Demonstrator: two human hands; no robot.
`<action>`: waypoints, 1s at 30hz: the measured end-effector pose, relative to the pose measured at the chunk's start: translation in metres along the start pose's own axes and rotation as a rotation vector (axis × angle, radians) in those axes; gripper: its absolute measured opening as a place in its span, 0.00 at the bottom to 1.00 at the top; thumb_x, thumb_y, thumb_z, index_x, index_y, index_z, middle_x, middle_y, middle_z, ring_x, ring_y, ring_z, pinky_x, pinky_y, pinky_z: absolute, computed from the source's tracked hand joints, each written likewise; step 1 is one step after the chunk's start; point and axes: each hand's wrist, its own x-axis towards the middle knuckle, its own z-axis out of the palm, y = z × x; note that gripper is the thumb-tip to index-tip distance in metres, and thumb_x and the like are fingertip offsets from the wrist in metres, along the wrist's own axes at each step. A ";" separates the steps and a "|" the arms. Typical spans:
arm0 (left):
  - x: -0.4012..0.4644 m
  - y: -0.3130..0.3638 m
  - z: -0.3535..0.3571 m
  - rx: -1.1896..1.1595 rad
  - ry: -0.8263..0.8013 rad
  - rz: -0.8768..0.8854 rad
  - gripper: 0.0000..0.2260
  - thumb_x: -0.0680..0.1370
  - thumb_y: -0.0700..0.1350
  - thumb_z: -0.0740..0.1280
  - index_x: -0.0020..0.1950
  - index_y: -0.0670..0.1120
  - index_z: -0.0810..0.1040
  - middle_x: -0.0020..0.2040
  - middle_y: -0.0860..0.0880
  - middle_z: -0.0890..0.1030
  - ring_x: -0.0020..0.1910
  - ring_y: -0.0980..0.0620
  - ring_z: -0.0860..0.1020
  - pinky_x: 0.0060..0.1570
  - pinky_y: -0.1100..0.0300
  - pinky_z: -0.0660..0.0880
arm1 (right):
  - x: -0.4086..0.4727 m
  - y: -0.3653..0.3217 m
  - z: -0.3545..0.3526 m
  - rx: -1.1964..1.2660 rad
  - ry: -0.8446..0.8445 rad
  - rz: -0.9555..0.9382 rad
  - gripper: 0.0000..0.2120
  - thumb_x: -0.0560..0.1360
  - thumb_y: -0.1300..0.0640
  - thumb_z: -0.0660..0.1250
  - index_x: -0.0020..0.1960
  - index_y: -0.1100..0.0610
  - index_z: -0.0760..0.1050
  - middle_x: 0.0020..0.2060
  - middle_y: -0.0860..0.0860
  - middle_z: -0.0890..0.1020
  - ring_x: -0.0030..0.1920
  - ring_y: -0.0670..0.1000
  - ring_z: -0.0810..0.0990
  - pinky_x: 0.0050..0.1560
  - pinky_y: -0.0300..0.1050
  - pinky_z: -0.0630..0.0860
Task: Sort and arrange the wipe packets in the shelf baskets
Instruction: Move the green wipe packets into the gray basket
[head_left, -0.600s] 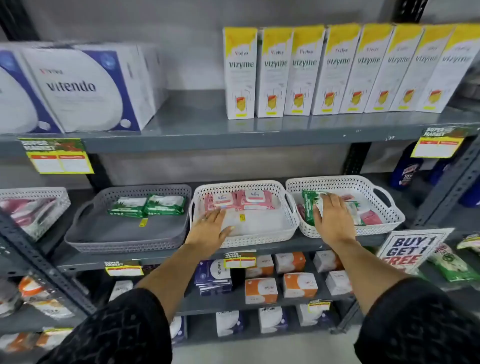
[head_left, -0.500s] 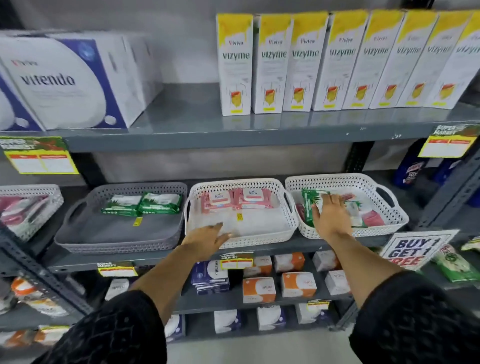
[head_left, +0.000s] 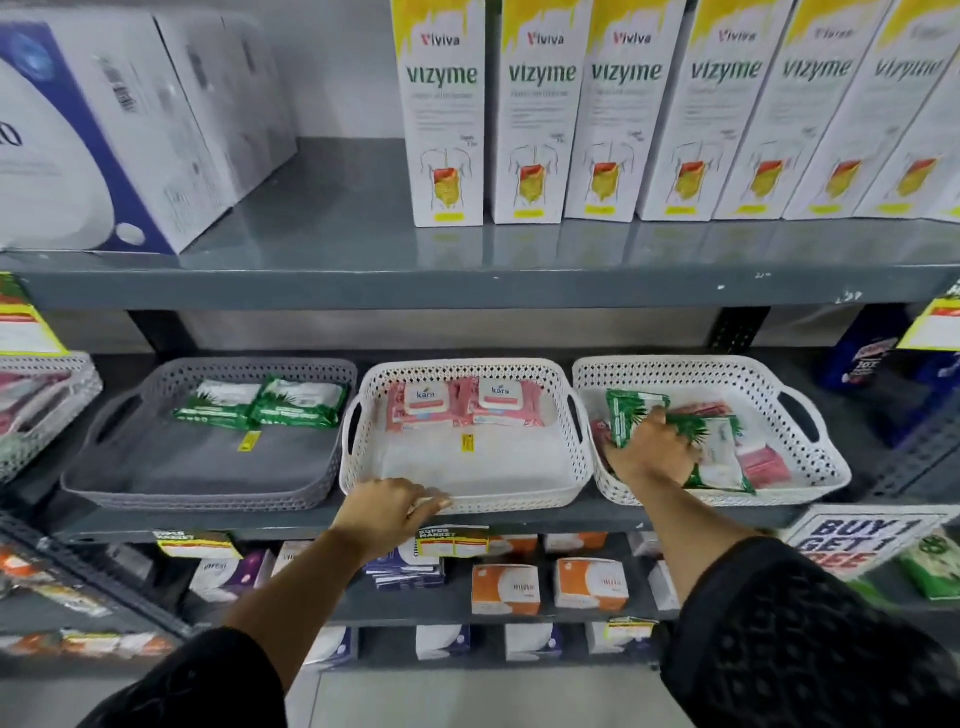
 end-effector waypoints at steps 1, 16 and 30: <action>0.001 0.000 0.001 0.000 0.021 0.007 0.32 0.74 0.69 0.42 0.55 0.54 0.80 0.47 0.50 0.84 0.43 0.48 0.81 0.38 0.56 0.74 | 0.000 0.000 0.001 0.027 0.019 -0.006 0.51 0.63 0.29 0.69 0.72 0.63 0.60 0.60 0.64 0.77 0.58 0.62 0.77 0.56 0.57 0.75; 0.005 -0.015 -0.007 -0.006 -0.156 0.140 0.21 0.81 0.61 0.47 0.65 0.56 0.72 0.52 0.48 0.81 0.46 0.48 0.79 0.41 0.56 0.72 | -0.022 -0.054 -0.022 0.209 0.335 -0.219 0.42 0.67 0.42 0.73 0.73 0.58 0.60 0.55 0.63 0.77 0.53 0.61 0.75 0.52 0.57 0.69; -0.117 -0.221 -0.031 0.042 0.162 -0.054 0.26 0.77 0.67 0.49 0.50 0.49 0.76 0.43 0.47 0.83 0.39 0.43 0.82 0.34 0.54 0.76 | -0.106 -0.239 0.001 0.127 0.194 -0.942 0.40 0.68 0.44 0.70 0.75 0.49 0.59 0.58 0.56 0.77 0.55 0.60 0.76 0.57 0.57 0.69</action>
